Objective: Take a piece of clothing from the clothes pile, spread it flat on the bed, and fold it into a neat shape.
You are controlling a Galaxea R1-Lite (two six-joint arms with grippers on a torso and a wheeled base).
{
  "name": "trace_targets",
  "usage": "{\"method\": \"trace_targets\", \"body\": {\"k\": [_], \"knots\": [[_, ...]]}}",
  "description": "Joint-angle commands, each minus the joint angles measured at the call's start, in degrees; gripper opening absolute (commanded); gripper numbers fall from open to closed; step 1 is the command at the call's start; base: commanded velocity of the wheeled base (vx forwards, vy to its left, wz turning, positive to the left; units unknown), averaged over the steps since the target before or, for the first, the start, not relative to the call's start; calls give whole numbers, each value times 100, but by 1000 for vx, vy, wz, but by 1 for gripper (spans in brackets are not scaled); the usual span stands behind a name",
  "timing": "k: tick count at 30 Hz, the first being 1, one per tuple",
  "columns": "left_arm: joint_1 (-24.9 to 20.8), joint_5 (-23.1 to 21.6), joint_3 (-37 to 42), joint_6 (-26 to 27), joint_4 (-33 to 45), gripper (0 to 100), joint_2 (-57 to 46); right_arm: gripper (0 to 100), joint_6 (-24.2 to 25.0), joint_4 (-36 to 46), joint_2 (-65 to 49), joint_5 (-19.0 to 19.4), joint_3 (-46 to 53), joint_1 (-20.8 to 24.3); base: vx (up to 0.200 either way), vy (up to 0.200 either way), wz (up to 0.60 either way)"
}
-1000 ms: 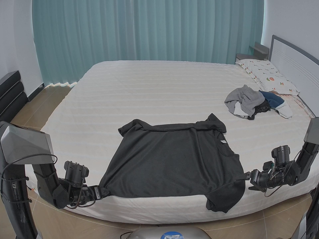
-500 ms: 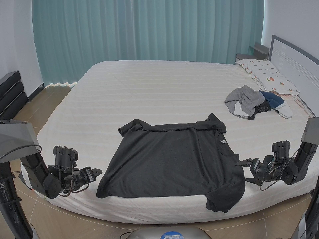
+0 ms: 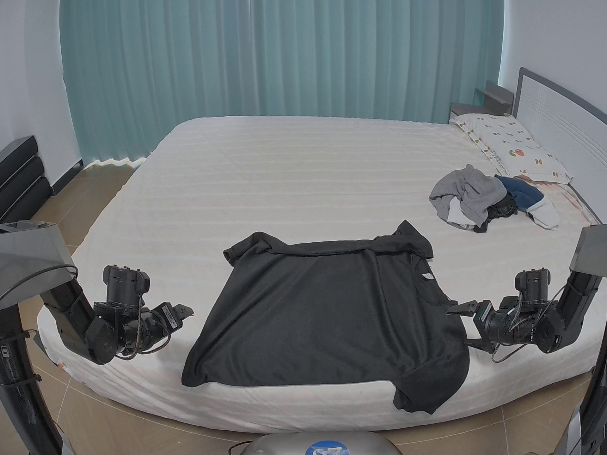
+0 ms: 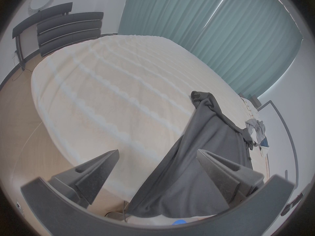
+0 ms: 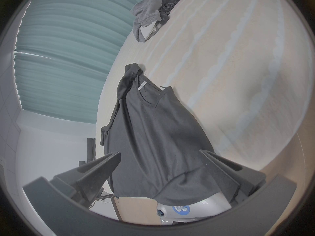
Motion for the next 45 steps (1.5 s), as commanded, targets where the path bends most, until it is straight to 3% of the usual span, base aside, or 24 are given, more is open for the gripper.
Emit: {"method": "trace_targets", "body": {"k": [1,40,45], "knots": [[1,2,-58,-11,-2,100,77,100,8,-5,23,3,-6,2,0,0,0],[-51,11,-374,-389,-20,100,279,100,-9,-5,41,3,-6,2,0,15,0],[-34,19,-480,-776,-20,100,235,100,-18,-5,41,3,-6,11,40,0,0]]}}
